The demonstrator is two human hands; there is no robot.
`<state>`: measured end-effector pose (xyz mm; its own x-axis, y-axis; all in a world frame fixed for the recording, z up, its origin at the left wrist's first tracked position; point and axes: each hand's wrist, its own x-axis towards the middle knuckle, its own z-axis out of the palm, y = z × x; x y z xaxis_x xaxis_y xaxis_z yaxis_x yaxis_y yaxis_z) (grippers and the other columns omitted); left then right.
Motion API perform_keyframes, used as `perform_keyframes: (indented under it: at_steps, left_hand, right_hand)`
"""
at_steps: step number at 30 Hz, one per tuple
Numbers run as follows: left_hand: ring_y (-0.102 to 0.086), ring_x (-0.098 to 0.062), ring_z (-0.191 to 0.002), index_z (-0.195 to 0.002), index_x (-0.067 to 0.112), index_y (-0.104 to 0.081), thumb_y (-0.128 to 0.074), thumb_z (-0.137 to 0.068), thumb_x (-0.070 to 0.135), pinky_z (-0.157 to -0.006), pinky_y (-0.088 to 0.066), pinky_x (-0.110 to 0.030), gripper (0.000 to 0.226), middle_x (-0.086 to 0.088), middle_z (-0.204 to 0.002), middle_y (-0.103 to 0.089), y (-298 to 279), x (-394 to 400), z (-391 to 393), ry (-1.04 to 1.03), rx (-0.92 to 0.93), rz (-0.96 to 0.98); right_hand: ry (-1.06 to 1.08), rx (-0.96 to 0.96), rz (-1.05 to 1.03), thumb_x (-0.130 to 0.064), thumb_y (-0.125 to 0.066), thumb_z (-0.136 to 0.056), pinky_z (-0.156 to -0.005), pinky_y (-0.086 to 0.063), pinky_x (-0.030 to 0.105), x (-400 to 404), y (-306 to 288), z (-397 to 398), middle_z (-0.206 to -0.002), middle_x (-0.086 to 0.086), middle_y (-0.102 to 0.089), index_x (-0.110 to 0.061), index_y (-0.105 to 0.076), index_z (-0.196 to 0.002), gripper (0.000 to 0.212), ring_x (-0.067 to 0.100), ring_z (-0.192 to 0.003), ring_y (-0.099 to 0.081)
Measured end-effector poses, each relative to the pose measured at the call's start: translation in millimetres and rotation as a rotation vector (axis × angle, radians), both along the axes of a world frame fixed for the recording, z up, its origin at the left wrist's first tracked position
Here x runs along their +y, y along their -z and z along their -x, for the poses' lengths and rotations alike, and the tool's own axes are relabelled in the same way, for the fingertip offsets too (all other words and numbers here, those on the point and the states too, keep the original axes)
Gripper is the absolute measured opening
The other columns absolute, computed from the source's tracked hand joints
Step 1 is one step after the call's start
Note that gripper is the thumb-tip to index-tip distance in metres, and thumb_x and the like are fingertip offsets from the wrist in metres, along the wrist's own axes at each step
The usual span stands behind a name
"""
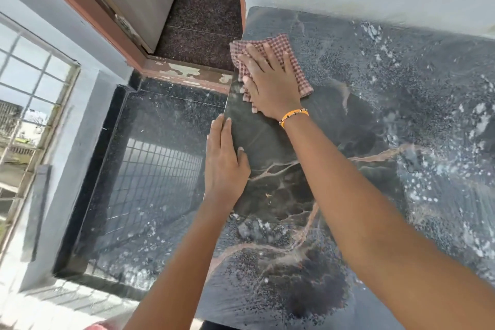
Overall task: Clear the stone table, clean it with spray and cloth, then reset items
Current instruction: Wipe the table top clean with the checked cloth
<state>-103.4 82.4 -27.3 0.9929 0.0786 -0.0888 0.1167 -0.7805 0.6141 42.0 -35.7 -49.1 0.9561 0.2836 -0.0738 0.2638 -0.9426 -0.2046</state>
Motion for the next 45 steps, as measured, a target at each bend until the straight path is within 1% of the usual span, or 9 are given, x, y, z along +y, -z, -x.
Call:
perform_keyframes:
  at_steps: [4, 10, 12, 15, 18, 21, 27, 35, 45]
  left_hand:
    - [-0.003, -0.022, -0.145, -0.145, 0.006, -0.018, -0.046, -0.091, 0.014, -0.116, 0.001, -0.032, 0.061, -0.007, -0.156, -0.011, 2.9, -12.5, -17.9, 0.106, 0.033, -0.129]
    - [-0.003, -0.023, -0.145, -0.145, 0.005, -0.015, -0.045, -0.093, 0.02, -0.118, -0.004, -0.033, 0.062, -0.009, -0.157, -0.01, 6.0, -18.5, -21.3, 0.115, 0.052, -0.151]
    - [-0.004, -0.023, -0.145, -0.146, 0.004, -0.015, -0.045, -0.093, 0.021, -0.118, -0.005, -0.034, 0.063, -0.009, -0.157, -0.011, 6.2, -17.4, -21.9, 0.118, 0.056, -0.155]
    - [-0.005, -0.023, -0.145, -0.146, 0.004, -0.015, -0.045, -0.093, 0.022, -0.119, -0.008, -0.035, 0.064, -0.01, -0.156, -0.012, 5.2, -17.5, -21.9, 0.131, 0.058, -0.17]
    - [-0.006, -0.024, -0.145, -0.146, 0.004, -0.015, -0.045, -0.092, 0.024, -0.119, -0.01, -0.036, 0.065, -0.01, -0.156, -0.012, 4.4, -16.3, -23.9, 0.15, 0.062, -0.191]
    - [-0.004, -0.022, -0.145, -0.146, 0.005, -0.013, -0.045, -0.093, 0.025, -0.118, -0.008, -0.033, 0.066, -0.008, -0.157, -0.009, 2.9, -14.5, -25.5, 0.161, 0.081, -0.196]
    - [0.005, -0.02, -0.145, -0.146, 0.007, -0.01, -0.05, -0.091, 0.032, -0.118, 0.001, -0.034, 0.073, -0.005, -0.158, -0.004, -0.7, -21.8, -27.4, 0.156, 0.104, -0.182]
    - [0.028, -0.01, -0.134, -0.147, 0.012, 0.002, -0.052, -0.085, 0.05, -0.112, 0.016, -0.029, 0.09, -0.001, -0.158, 0.005, -4.5, -70.1, -23.4, 0.434, 0.118, -0.187]
    - [0.014, -0.015, -0.144, -0.147, 0.012, 0.001, -0.054, -0.076, 0.059, -0.113, 0.01, -0.029, 0.101, -0.002, -0.157, 0.01, -3.3, -89.9, -20.9, 0.417, 0.162, -0.235]
  right_hand:
    - [0.25, -0.011, -0.045, -0.033, -0.03, -0.097, -0.118, -0.005, 0.053, -61.7, 1.3, -13.1, -0.159, -0.006, -0.014, -0.027, -0.024, -0.148, 0.051, 0.025, -0.148, -0.009]
    - [0.707, -0.006, -0.076, -0.034, -0.031, -0.098, -0.116, -0.002, 0.059, -100.3, 1.3, 54.9, -0.16, 0.0, -0.01, -0.026, -0.01, -0.151, 0.058, 0.031, -0.148, -0.003]
    - [0.673, 0.011, -0.052, -0.035, -0.032, -0.097, -0.113, -0.001, 0.062, -77.8, 0.4, 74.5, -0.161, 0.001, -0.006, -0.031, -0.006, -0.15, 0.059, 0.036, -0.147, -0.002]
    - [0.403, 0.019, 0.015, -0.036, -0.03, -0.097, -0.112, -0.003, 0.064, -39.9, -0.4, 71.8, -0.161, -0.002, -0.006, -0.033, -0.011, -0.149, 0.055, 0.037, -0.146, -0.004]
    - [0.16, 0.017, 0.015, -0.035, -0.028, -0.098, -0.112, -0.005, 0.064, -8.6, -3.2, 25.7, -0.16, -0.004, -0.009, -0.03, -0.015, -0.149, 0.053, 0.036, -0.146, -0.006]
    - [0.073, 0.022, 0.023, -0.034, -0.028, -0.099, -0.113, -0.005, 0.063, 12.4, -6.9, -33.7, -0.16, -0.004, -0.009, -0.029, -0.014, -0.15, 0.053, 0.035, -0.147, -0.006]
    - [0.167, 0.013, -0.029, -0.03, -0.027, -0.099, -0.117, -0.006, 0.056, 12.5, -10.6, -81.3, -0.16, -0.006, -0.013, -0.027, -0.017, -0.149, 0.052, 0.029, -0.147, -0.007]
    - [0.341, -0.018, -0.047, -0.031, -0.028, -0.098, -0.117, -0.006, 0.053, -77.0, -3.7, -52.1, -0.16, -0.008, -0.013, -0.026, -0.018, -0.149, 0.052, 0.026, -0.147, -0.009]
    - [0.667, -0.037, -0.023, -0.03, -0.028, -0.099, -0.117, -0.007, 0.053, -216.9, -0.2, -11.3, -0.159, -0.008, -0.013, -0.028, -0.018, -0.149, 0.052, 0.027, -0.148, -0.008]
